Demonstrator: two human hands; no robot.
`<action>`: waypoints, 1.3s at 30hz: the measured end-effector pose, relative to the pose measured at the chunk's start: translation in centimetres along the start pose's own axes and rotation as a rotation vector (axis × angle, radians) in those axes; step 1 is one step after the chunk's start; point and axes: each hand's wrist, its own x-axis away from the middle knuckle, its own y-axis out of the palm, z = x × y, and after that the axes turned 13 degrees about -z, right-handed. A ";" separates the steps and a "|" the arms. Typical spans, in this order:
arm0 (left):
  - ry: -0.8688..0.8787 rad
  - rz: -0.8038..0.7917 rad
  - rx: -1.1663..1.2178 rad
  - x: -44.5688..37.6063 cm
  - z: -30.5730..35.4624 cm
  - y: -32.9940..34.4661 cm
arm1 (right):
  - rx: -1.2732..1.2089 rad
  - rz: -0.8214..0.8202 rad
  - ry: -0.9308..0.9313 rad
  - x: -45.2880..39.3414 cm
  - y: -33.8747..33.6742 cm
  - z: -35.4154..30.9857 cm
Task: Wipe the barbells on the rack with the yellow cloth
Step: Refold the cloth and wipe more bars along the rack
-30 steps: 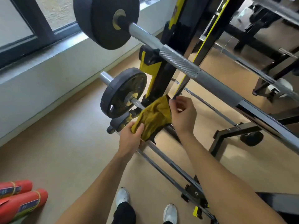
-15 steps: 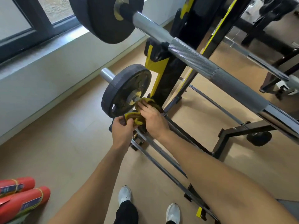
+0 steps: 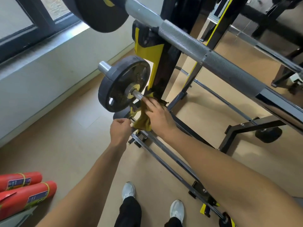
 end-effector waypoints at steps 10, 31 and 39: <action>0.021 -0.024 -0.029 2.6 -2.1 1.4 | -0.355 -0.177 0.313 -0.5 -3.5 -0.1; 0.048 -0.179 -0.100 7.4 -2.5 7.3 | -0.299 -0.324 0.283 5.7 -0.6 5.2; -0.006 -0.238 -0.178 9.9 -5.2 11.8 | -0.227 -0.371 0.355 11.3 0.8 9.2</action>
